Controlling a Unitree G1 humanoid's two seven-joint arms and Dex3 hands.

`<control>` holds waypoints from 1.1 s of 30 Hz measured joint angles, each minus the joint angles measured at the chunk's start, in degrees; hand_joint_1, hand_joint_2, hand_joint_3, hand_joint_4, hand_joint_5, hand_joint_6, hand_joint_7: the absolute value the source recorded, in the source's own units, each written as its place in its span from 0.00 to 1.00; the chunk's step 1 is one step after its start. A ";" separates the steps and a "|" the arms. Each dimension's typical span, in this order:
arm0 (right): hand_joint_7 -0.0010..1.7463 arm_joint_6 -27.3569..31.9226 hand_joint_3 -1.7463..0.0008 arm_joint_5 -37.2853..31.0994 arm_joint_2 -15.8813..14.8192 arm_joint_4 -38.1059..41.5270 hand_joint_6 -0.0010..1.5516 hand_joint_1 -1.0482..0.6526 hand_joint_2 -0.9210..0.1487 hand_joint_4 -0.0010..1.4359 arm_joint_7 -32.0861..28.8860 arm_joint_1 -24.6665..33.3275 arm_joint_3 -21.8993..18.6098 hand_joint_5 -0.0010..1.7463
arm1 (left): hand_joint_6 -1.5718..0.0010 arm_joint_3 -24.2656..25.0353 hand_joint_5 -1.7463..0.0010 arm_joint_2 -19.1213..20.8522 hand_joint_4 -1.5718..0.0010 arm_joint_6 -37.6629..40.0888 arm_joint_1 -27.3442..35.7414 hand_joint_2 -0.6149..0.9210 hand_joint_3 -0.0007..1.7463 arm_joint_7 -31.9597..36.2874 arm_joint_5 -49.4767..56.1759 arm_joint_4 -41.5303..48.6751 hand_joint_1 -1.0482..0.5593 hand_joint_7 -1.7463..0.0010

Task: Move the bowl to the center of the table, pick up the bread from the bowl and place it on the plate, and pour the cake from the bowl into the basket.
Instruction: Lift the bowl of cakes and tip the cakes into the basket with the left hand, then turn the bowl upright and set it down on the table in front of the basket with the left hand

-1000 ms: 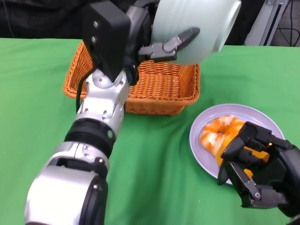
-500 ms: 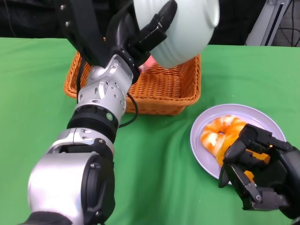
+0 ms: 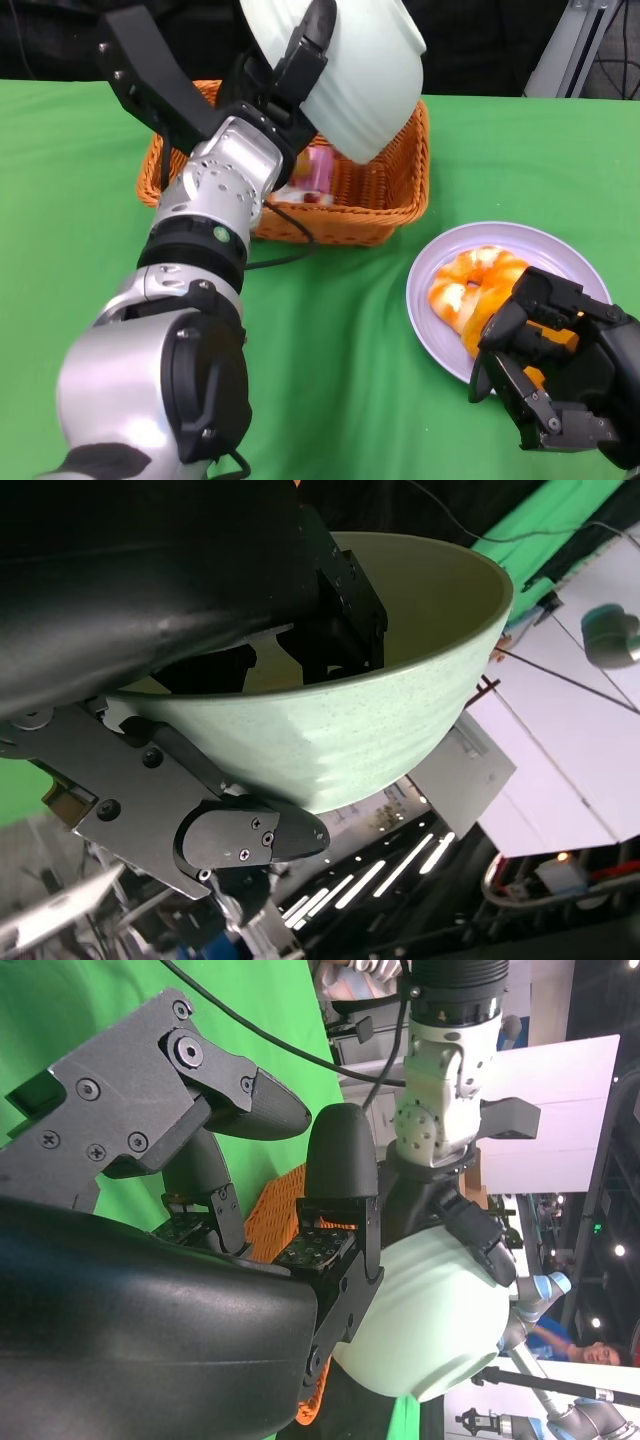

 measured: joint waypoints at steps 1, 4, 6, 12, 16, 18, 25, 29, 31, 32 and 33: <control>0.80 0.12 0.37 0.01 0.00 0.00 0.40 0.55 0.43 0.47 0.00 0.00 0.00 0.92 | 0.49 0.47 0.06 -0.03 0.39 0.63 -0.01 0.99 0.31 0.39 -0.84 0.00 0.50 0.11; 0.80 0.13 0.37 -0.05 0.00 0.01 0.39 0.55 0.43 0.47 -0.02 -0.01 0.03 0.93 | 0.55 1.60 0.04 -0.05 0.42 2.27 -0.01 1.00 0.31 1.03 -2.46 -0.03 0.47 0.08; 0.80 0.13 0.37 -0.09 0.00 0.01 0.39 0.55 0.42 0.47 -0.05 -0.02 0.05 0.93 | 0.58 2.29 0.02 -0.05 0.44 3.23 -0.01 1.00 0.31 1.08 -3.58 -0.07 0.47 0.06; 0.80 0.12 0.38 -0.11 0.00 0.09 0.39 0.55 0.42 0.46 -0.05 -0.07 0.09 0.94 | 0.60 3.09 0.00 0.00 0.45 5.66 -0.04 1.00 0.34 1.51 -5.30 -0.53 0.49 0.00; 0.81 -0.22 0.37 -0.11 0.00 0.18 0.39 0.56 0.41 0.46 0.02 -0.08 0.10 0.94 | 0.57 2.65 0.01 0.02 0.44 6.35 -0.03 1.00 0.33 1.51 -5.35 -1.59 0.49 0.03; 0.81 -0.24 0.36 -0.08 0.00 0.21 0.39 0.57 0.42 0.46 0.10 -0.08 0.10 0.94 | 0.53 1.44 0.01 0.01 0.44 6.28 0.02 0.99 0.31 1.47 -4.69 -2.81 0.49 0.08; 0.80 -0.25 0.37 -0.22 0.00 0.23 0.40 0.55 0.43 0.48 -0.09 -0.07 0.09 0.92 | 0.51 -5.91 0.06 0.16 0.47 6.14 0.68 0.95 0.38 -2.84 0.16 -11.31 0.49 0.18; 0.80 -0.35 0.36 -0.23 0.00 0.27 0.40 0.55 0.43 0.48 -0.10 -0.14 0.09 0.93 | 0.47 -11.23 0.10 1.34 0.47 6.20 2.83 0.99 0.30 -8.31 3.60 -17.51 0.47 0.25; 0.81 -0.34 0.36 -0.23 0.00 0.27 0.40 0.55 0.44 0.47 -0.13 -0.14 0.11 0.93 | 0.47 -13.37 0.09 2.14 0.47 6.59 4.08 0.99 0.30 -9.65 4.96 -20.23 0.48 0.25; 0.81 -0.33 0.36 -0.22 0.00 0.26 0.39 0.55 0.44 0.47 -0.16 -0.14 0.11 0.94 | 0.48 -14.76 0.09 2.89 0.47 6.90 4.88 0.97 0.33 -10.33 5.93 -22.00 0.49 0.23; 0.81 -0.33 0.35 -0.23 0.00 0.26 0.39 0.55 0.44 0.47 -0.20 -0.14 0.12 0.94 | 0.48 -16.01 0.08 3.55 0.48 7.20 5.58 0.95 0.37 -11.10 6.91 -23.60 0.50 0.23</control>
